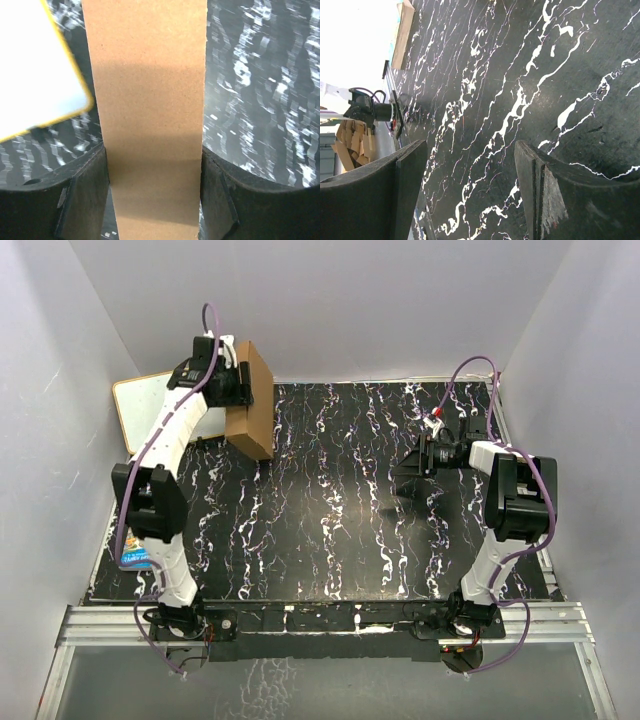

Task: Fold the paper box

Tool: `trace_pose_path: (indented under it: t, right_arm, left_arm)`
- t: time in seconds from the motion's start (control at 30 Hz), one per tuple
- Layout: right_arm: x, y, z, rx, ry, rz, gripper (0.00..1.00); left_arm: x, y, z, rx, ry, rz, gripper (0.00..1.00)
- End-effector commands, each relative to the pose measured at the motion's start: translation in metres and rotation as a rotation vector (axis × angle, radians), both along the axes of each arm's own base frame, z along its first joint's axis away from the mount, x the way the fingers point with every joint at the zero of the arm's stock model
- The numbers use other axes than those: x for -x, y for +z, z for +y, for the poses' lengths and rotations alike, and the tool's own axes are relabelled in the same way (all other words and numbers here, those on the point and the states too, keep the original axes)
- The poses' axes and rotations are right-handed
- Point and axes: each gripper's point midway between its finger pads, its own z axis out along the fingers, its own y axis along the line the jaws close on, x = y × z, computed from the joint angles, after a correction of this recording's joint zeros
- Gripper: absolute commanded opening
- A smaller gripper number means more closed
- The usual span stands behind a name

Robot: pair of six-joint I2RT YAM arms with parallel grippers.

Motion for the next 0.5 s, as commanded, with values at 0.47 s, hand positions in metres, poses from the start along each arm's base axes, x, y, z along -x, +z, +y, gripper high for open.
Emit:
trace_pose_path:
  t: [0.47]
  right_arm:
    - [-0.003, 0.017, -0.002, -0.031, 0.018, -0.083, 0.76]
  left_arm:
    - [-0.031, -0.025, -0.05, -1.024, -0.128, -0.068, 0.32]
